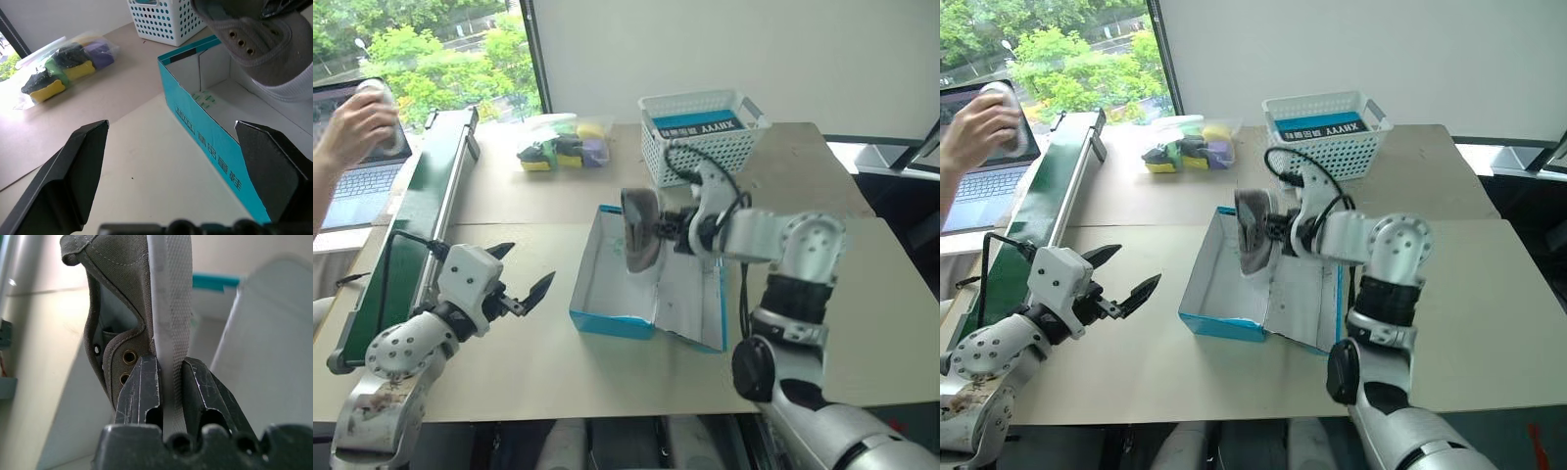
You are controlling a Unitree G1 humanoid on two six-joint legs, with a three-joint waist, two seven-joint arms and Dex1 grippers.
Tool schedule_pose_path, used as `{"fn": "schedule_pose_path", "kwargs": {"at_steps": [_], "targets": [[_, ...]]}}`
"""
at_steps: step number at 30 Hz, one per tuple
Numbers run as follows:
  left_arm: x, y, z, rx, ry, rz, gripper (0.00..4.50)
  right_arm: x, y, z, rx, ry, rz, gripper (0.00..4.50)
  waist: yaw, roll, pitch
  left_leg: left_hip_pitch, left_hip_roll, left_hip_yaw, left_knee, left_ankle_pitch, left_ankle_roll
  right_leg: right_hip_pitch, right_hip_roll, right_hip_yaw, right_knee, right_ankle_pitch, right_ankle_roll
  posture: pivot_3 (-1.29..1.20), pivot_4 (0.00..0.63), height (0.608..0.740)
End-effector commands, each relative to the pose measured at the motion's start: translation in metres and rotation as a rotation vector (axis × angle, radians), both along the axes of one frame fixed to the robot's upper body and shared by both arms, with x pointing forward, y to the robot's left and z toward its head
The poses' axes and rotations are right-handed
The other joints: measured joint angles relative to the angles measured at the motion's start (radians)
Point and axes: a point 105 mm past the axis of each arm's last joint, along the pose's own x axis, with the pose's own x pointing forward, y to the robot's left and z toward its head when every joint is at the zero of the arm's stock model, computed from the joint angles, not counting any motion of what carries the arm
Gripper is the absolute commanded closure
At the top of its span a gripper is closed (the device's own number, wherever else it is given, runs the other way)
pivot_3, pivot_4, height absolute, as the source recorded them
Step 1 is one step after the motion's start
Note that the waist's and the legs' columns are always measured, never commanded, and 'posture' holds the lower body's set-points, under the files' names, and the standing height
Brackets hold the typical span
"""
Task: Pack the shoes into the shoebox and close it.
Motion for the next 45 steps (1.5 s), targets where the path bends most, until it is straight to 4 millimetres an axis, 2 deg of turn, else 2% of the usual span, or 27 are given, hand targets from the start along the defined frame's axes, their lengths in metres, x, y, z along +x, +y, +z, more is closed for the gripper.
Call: {"fn": "schedule_pose_path", "kwargs": {"at_steps": [1, 6, 11, 13, 18, 21, 25, 28, 30, 31, 34, 36, 39, 42, 45], "targets": [[0.0, -0.006, 0.009, 0.021, -0.036, -0.049, 0.11, -0.007, 0.004, 0.002, 0.018, -0.018, -0.038, 4.25, 0.001, 0.0, 0.0, 0.0, 0.0, 0.0, 0.0, 0.0, 0.0, 0.0, 0.0, 0.0, 0.0, 0.0, 0.0, 0.0, 0.15, 0.731], [0.001, -0.009, 0.009, 0.034, -0.035, -0.063, 0.11, -0.008, 0.0, -0.013, -0.019, 0.039, -0.117, 4.25, 0.0, 0.0, 0.0, 0.001, 0.002, 0.0, 0.0, 0.0, 0.0, 0.0, 0.003, 0.001, 0.0, 0.001, -0.001, 0.0, 0.15, 0.731], [0.001, -0.009, 0.011, 0.04, -0.041, -0.066, 0.11, -0.007, 0.002, -0.013, -0.062, 0.041, -0.12, 4.25, -0.001, 0.0, 0.0, 0.001, 0.003, 0.0, 0.0, 0.0, 0.0, 0.0, 0.004, 0.001, 0.0, 0.001, -0.001, 0.0, 0.15, 0.731], [0.001, -0.009, 0.011, 0.042, -0.041, -0.066, 0.0, -0.006, 0.002, -0.011, -0.074, 0.033, -0.121, 3.28, -0.001, 0.0, 0.0, 0.001, 0.003, 0.0, 0.0, 0.0, 0.0, 0.0, 0.004, 0.001, 0.0, 0.001, -0.002, 0.0, 0.15, 0.731], [0.001, -0.006, 0.01, 0.039, -0.045, -0.048, 0.0, -0.002, 0.016, 0.01, -0.051, -0.036, -0.06, 1.68, -0.001, 0.001, 0.0, 0.001, 0.003, 0.001, 0.0, 0.0, 0.0, 0.0, 0.004, 0.001, 0.0, 0.001, -0.002, 0.0, 0.15, 0.731], [0.003, 0.002, 0.011, 0.029, -0.06, 0.004, 0.0, 0.003, 0.02, 0.034, -0.057, -0.134, -0.029, 0.74, -0.004, 0.001, 0.0, 0.002, 0.004, 0.001, 0.0, 0.0, 0.0, 0.0, 0.005, 0.001, 0.0, 0.001, -0.002, 0.0, 0.15, 0.731], [0.011, 0.038, 0.021, -0.035, -0.137, 0.231, 0.0, 0.009, 0.027, 0.072, -0.084, -0.323, 0.034, 0.74, -0.001, 0.001, 0.001, 0.002, 0.004, 0.001, 0.0, 0.0, 0.0, 0.0, 0.005, 0.001, -0.001, 0.001, -0.002, 0.0, 0.15, 0.731], [0.012, 0.084, 0.025, -0.14, -0.19, 0.516, 0.0, 0.008, 0.039, 0.107, -0.069, -0.538, 0.145, 0.74, 0.0, 0.001, 0.001, 0.002, 0.005, 0.001, 0.0, 0.0, 0.0, 0.001, 0.005, 0.001, -0.001, 0.001, -0.002, 0.0, 0.15, 0.731], [0.003, 0.108, 0.021, -0.211, -0.201, 0.672, 0.0, -0.007, 0.057, 0.127, -0.083, -0.738, 0.342, 0.74, -0.001, 0.001, 0.0, 0.002, 0.004, 0.001, 0.0, 0.0, 0.0, 0.001, 0.005, 0.001, -0.002, 0.001, -0.002, 0.0, 0.15, 0.731], [-0.001, 0.116, 0.018, -0.226, -0.199, 0.723, 0.0, -0.019, 0.065, 0.13, -0.097, -0.826, 0.46, 0.74, -0.002, 0.001, 0.001, 0.002, 0.005, 0.001, 0.0, 0.0, 0.0, 0.001, 0.005, 0.001, -0.002, 0.001, -0.002, 0.0, 0.15, 0.731], [-0.014, 0.132, 0.005, -0.274, -0.163, 0.84, 0.0, -0.059, 0.08, 0.107, -0.089, -0.944, 0.846, 0.74, -0.002, 0.0, 0.0, 0.002, 0.005, 0.002, 0.0, -0.002, 0.002, 0.001, 0.005, 0.001, -0.005, 0.001, -0.002, 0.0, 0.15, 0.731], [-0.021, 0.142, -0.007, -0.31, -0.121, 0.89, 0.0, -0.071, 0.084, 0.082, -0.08, -0.972, 0.999, 0.74, 0.0, -0.002, -0.001, 0.003, 0.005, 0.002, 0.0, -0.002, 0.003, 0.002, 0.005, 0.0, -0.005, 0.001, -0.002, 0.0, 0.15, 0.731], [-0.029, 0.154, -0.024, -0.308, -0.049, 0.936, 0.0, -0.074, 0.092, 0.047, -0.122, -1.002, 1.129, 0.74, 0.0, -0.003, -0.002, 0.005, 0.005, 0.002, 0.001, -0.002, 0.003, 0.005, 0.005, 0.001, -0.005, 0.001, -0.001, 0.0, 0.15, 0.731], [-0.037, 0.167, -0.034, -0.293, -0.015, 0.976, 0.0, -0.065, 0.101, 0.029, -0.116, -0.998, 1.128, 0.74, 0.0, -0.003, -0.002, 0.007, 0.006, 0.003, 0.002, -0.001, 0.0, 0.005, 0.005, 0.001, -0.004, 0.001, -0.001, 0.0, 0.15, 0.731], [-0.044, 0.178, -0.035, -0.283, -0.015, 1.019, 0.0, -0.06, 0.112, 0.022, -0.121, -1.009, 1.123, 0.74, 0.003, -0.004, -0.002, 0.008, 0.008, 0.003, 0.002, 0.0, -0.001, 0.005, 0.006, 0.001, -0.003, 0.002, -0.002, 0.0, 0.15, 0.731]]}}
